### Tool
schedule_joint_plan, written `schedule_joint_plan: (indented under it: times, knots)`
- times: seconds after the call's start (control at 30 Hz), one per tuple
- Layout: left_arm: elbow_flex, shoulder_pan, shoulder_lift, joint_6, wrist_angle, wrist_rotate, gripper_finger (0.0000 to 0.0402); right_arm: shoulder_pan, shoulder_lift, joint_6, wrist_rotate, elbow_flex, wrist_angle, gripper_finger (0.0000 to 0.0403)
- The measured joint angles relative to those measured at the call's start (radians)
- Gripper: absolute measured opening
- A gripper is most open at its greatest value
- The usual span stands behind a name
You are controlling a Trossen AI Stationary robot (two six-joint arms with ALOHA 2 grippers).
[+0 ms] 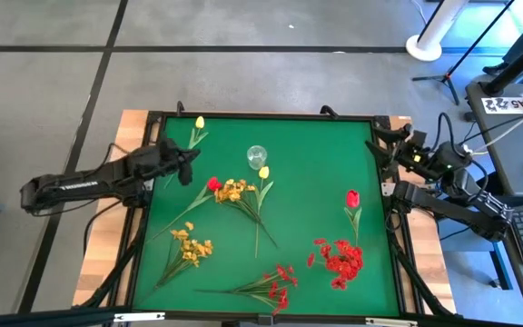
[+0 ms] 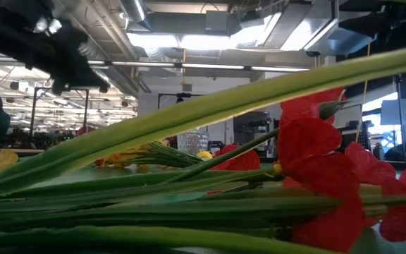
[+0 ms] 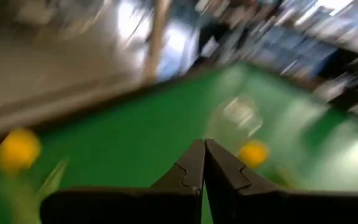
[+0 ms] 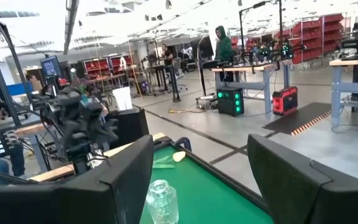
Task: Sort flowers into vase by color
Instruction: Put the top left yellow flower into the transparent vase
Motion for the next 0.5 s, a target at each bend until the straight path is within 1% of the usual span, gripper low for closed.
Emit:
schedule_joint_plan:
  times: [0.07,0.17,0.23,0.3,0.5]
  knots:
    - [0.036,0.045,0.079,-0.055,-0.063,0.031,0.0005,0.0,0.0,0.001,0.0,-0.013,0.035,0.0259]
    - [0.071,0.098,0.178,-0.093,-0.066,0.137,0.0005,0.0,0.0,0.0,0.0,-0.021,0.054,0.0259]
    - [0.097,0.132,0.244,-0.123,-0.075,0.187,0.0005,0.0,0.0,0.0,0.0,-0.022,0.054,0.0259]
    - [0.13,0.172,0.309,-0.147,-0.1,0.19,0.0005,0.0,0.0,0.0,0.0,-0.022,0.053,0.0259]
    - [0.25,0.273,0.498,-0.128,-0.194,0.188,0.0005,0.0,0.0,-0.029,0.0,-0.022,0.054,0.0259]
